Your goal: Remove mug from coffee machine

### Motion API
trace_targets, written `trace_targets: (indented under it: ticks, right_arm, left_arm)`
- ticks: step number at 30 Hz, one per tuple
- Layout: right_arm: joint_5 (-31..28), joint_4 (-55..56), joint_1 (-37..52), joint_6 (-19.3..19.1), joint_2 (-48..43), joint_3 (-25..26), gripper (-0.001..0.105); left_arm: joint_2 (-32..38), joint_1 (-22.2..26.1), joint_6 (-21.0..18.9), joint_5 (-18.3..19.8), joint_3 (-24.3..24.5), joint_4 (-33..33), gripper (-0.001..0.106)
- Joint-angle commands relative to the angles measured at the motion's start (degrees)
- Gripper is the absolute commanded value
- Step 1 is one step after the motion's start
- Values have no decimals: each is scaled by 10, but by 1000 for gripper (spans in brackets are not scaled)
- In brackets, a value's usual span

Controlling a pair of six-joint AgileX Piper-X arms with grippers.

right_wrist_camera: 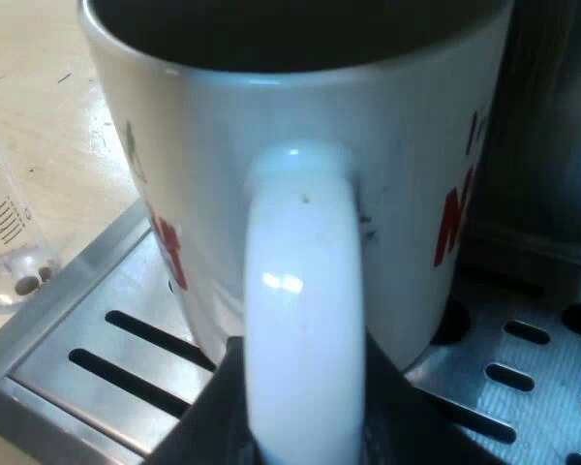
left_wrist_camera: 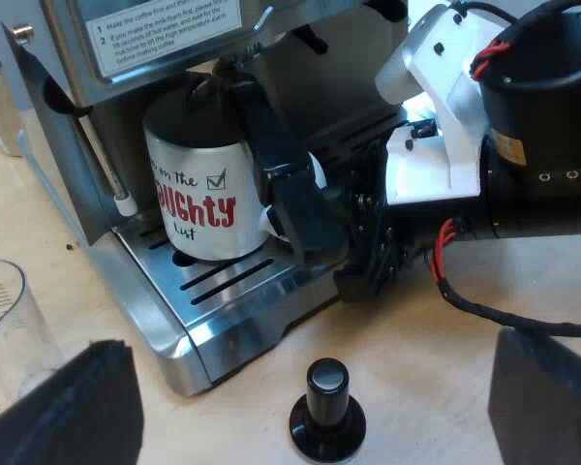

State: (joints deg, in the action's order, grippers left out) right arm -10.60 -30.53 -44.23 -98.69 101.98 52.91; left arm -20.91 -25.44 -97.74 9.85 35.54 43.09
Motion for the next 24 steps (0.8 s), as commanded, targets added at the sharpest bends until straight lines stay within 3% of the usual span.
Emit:
trace_targets:
  ticks: [1,5,13,24]
  right_arm:
    - [3,1,-1,-5,-16,5,0]
    - [3,13,-1,-5,-23,5,0]
    - [0,143,-11,-6,-69,5,0]
    - [-55,198,-47,-17,-111,-16,0]
  left_arm:
    - [0,-3,-3,3,4,-10,83]
    - [0,-3,-3,3,4,-10,83]
    - [0,-3,-3,3,4,-10,83]
    - [0,-3,-3,3,4,-6,83]
